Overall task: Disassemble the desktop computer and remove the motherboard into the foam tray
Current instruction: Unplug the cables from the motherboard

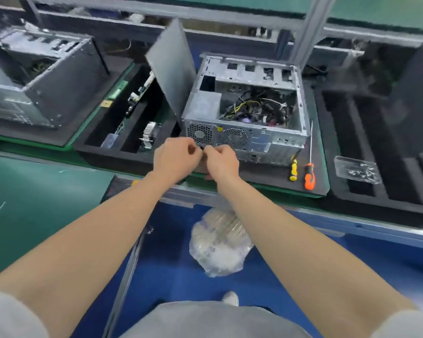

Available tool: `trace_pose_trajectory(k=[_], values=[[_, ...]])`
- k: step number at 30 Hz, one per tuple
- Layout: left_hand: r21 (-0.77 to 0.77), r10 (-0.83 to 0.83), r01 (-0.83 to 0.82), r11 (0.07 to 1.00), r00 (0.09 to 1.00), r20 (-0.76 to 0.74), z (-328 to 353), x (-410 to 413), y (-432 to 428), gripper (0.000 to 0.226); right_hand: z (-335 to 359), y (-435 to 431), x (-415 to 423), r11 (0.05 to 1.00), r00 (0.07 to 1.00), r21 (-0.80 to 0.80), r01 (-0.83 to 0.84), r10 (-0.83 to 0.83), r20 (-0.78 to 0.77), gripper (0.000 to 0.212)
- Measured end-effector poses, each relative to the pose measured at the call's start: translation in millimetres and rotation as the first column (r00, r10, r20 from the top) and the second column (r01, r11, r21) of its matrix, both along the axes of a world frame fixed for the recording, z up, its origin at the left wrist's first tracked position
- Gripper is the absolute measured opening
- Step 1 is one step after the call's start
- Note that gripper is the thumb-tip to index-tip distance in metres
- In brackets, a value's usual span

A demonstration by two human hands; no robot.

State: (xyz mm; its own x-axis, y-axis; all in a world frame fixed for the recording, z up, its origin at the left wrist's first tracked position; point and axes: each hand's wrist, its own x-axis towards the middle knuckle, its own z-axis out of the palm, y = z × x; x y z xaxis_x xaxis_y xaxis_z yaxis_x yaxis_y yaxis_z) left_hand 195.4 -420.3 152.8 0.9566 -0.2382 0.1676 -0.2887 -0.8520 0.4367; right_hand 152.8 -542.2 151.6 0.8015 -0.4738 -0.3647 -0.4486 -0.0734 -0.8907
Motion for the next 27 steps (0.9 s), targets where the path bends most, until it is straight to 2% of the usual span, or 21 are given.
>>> trace_pose_trajectory(k=[2, 5, 9, 12, 17, 21, 23, 27], values=[[-0.034, -0.018, 0.021, 0.999, 0.996, 0.092, 16.2, 9.9, -36.3, 0.037, 19.0, -34.2, 6.2, 0.997, 0.995, -0.076, 0.030, -0.023, 0.094, 0.021], [-0.079, -0.045, 0.060, 0.995, 0.982, 0.185, 37.0, 26.3, -77.9, 0.031, 43.0, -75.4, 18.9, 0.966, 0.981, -0.255, 0.041, 0.010, 0.194, 0.017], [-0.102, -0.144, 0.162, 0.982, 0.976, 0.166, 48.9, 58.9, -109.9, 0.019, 57.6, -115.4, 41.2, 0.935, 0.974, -0.348, 0.061, 0.020, 0.225, 0.020], [-0.112, -0.241, 0.255, 0.960, 0.963, 0.125, 47.3, 89.9, -121.2, 0.012, 55.6, -140.0, 62.6, 0.908, 0.979, -0.411, 0.077, 0.010, 0.204, 0.015], [-0.150, -0.381, 0.379, 0.913, 0.924, 0.012, 30.3, 146.4, -141.6, 0.014, 40.0, -167.9, 101.8, 0.848, 0.987, -0.518, 0.110, -0.034, 0.154, 0.012], [-0.131, -0.511, 0.500, 0.856, 0.857, -0.069, 17.0, 181.8, -159.3, 0.021, 32.5, -185.5, 128.5, 0.797, 0.978, -0.568, 0.207, -0.155, 0.140, 0.034], [-0.114, -0.552, 0.543, 0.832, 0.831, -0.071, 12.4, 196.7, -166.8, 0.022, 29.9, -193.9, 140.4, 0.810, 0.968, -0.533, 0.246, -0.233, 0.094, 0.046], [-0.127, -0.622, 0.613, 0.780, 0.782, -0.047, 8.8, 221.5, -187.1, 0.022, 23.9, -209.1, 157.0, 0.842, 0.957, -0.478, 0.251, -0.289, -0.007, 0.047]])
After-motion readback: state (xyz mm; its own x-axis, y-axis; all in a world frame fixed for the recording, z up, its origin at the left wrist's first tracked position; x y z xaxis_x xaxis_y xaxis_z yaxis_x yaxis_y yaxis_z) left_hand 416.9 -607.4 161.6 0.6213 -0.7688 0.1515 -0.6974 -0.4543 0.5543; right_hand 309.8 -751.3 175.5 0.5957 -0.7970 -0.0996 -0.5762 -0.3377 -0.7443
